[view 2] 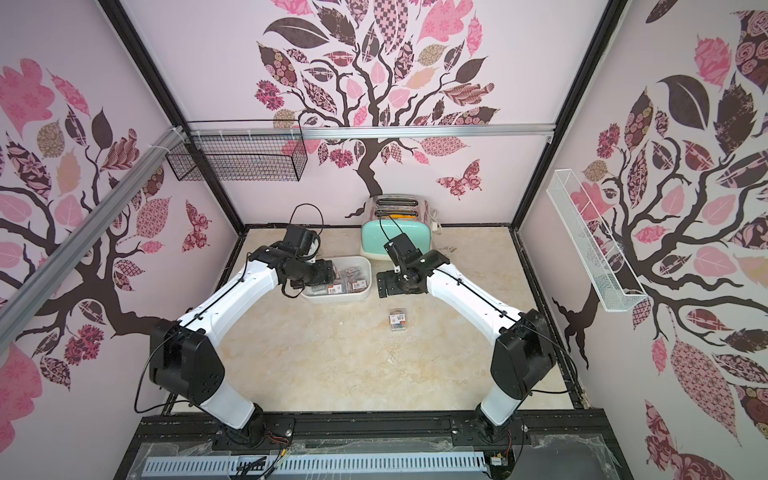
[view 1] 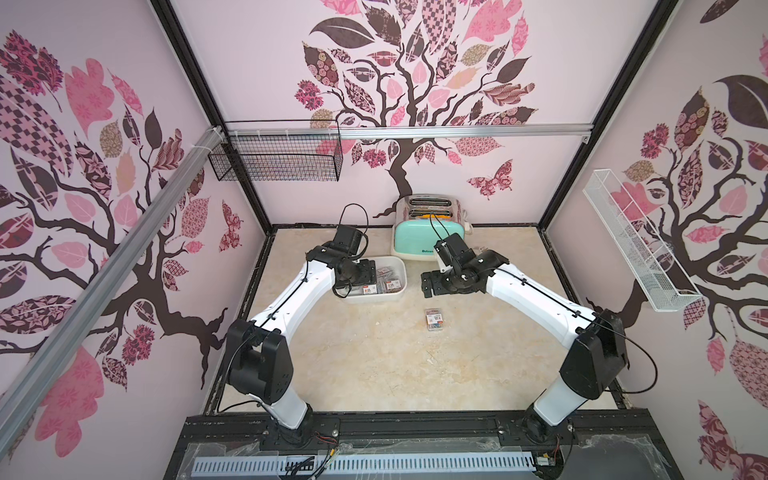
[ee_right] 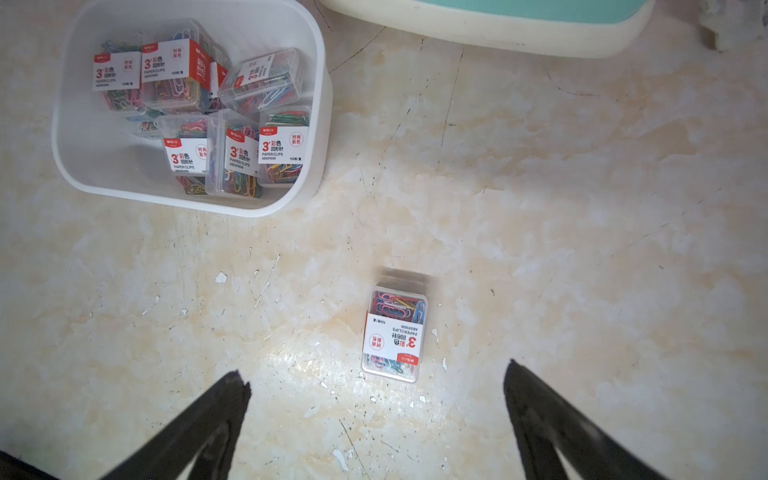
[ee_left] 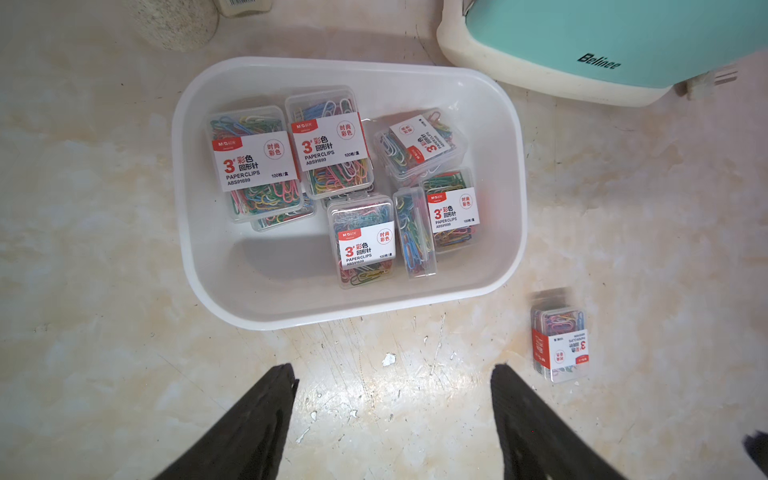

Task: Take the paper clips out of the storage box
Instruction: Pick up the boxed paper clips from the storage box.

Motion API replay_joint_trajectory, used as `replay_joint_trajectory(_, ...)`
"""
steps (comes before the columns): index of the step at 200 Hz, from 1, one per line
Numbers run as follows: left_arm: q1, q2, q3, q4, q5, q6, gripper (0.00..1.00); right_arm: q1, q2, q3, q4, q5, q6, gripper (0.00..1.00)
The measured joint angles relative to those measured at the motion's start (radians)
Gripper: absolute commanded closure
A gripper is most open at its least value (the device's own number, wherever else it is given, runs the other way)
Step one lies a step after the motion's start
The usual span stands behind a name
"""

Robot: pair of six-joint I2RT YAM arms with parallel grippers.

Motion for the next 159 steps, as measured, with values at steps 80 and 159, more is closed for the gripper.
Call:
replay_joint_trajectory(80, -0.001, 0.240, 0.143, -0.038, -0.073, -0.006, 0.32, -0.021, -0.087, -0.042, -0.013, -0.039, -0.019, 0.01)
replay_joint_trajectory(159, -0.001, 0.286, 0.137, -0.008, -0.128, 0.000, 0.27, -0.032, -0.117, -0.065, -0.004, -0.027, -0.016, 0.01)
